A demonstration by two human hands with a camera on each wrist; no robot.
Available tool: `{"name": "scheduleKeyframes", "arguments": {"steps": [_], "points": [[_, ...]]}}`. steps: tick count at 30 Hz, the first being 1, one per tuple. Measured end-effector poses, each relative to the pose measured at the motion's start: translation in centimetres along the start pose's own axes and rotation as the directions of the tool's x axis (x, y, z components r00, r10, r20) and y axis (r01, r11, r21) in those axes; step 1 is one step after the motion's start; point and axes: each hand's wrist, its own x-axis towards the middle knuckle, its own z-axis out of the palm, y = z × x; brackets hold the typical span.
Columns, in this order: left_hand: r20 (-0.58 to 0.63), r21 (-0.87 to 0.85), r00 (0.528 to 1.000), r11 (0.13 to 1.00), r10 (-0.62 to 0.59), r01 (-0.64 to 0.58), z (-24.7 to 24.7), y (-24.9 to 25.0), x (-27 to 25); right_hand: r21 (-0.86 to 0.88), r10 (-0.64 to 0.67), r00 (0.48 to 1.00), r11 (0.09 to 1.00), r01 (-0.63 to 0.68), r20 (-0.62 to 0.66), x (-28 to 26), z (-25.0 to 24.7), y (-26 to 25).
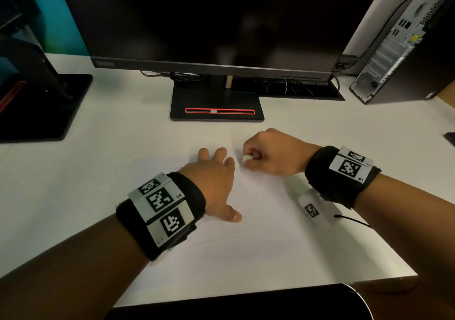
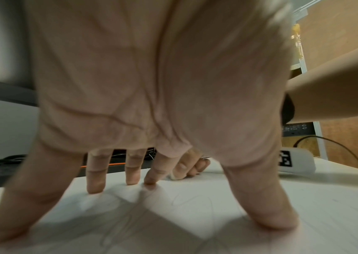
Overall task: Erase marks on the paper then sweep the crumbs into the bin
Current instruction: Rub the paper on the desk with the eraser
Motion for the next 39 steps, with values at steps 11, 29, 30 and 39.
{"name": "scheduleKeyframes", "arguments": {"steps": [11, 29, 30, 39], "points": [[0.017, 0.005, 1.0, 1.0, -0.002, 0.002, 0.0, 0.0, 0.0, 0.073, -0.022, 0.995, 0.997, 0.015, 0.096, -1.6, 0.0, -0.2], [0.013, -0.013, 1.0, 1.0, 0.007, -0.007, 0.1, -0.1, -0.2, 0.086, -0.067, 0.996, 0.994, 0.062, 0.063, -1.8, 0.9, -2.1], [0.012, -0.015, 1.0, 1.0, 0.007, -0.007, 0.1, -0.1, -0.2, 0.083, -0.049, 0.996, 0.996, 0.042, 0.08, -1.7, 0.6, -1.9], [0.042, -0.038, 0.999, 0.999, 0.009, -0.007, 0.0, -0.1, -0.5, 0.066, -0.049, 0.995, 0.997, 0.043, 0.087, -1.9, 0.5, -2.0]]}}
